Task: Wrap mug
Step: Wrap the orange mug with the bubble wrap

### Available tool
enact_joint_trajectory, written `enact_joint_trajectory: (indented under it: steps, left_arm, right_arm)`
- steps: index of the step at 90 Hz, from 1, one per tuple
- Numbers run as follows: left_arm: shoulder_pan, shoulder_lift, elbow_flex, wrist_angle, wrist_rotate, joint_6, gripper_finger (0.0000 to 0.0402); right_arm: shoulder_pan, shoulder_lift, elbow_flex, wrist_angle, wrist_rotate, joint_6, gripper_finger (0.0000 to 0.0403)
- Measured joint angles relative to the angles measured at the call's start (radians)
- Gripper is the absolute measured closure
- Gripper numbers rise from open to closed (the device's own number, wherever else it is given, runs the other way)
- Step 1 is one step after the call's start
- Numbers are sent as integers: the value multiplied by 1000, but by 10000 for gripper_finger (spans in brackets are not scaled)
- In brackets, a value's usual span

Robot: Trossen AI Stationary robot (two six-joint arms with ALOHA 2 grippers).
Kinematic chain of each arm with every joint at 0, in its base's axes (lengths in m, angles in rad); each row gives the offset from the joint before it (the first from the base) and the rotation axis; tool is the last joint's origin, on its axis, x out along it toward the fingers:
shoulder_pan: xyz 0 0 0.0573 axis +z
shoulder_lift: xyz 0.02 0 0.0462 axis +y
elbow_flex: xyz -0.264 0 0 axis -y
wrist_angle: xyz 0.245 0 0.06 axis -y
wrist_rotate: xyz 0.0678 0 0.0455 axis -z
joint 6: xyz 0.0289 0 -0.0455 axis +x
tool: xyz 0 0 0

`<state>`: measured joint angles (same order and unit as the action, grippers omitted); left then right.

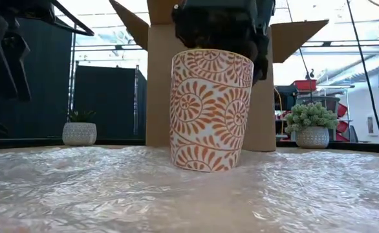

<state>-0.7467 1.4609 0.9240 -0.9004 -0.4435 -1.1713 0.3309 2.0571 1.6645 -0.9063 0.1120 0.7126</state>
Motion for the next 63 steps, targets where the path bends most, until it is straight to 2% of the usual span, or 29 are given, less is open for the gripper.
enact_joint_trajectory:
  steps: [17, 33, 55, 63]
  left_arm:
    - [0, 0, 0, 1, 0, 0, 128]
    - [0, 0, 0, 1, 0, 0, 128]
    - [0, 0, 0, 1, -1, 9, 128]
    - [0, 0, 0, 4, -1, 25, 128]
  right_arm:
    - [1, -1, 90, -105, -8, -29, 220]
    - [32, -2, 164, -287, -6, 18, 218]
    - [144, -4, 146, -498, -8, 187, 218]
    - [171, -1, 137, -509, 43, 224, 218]
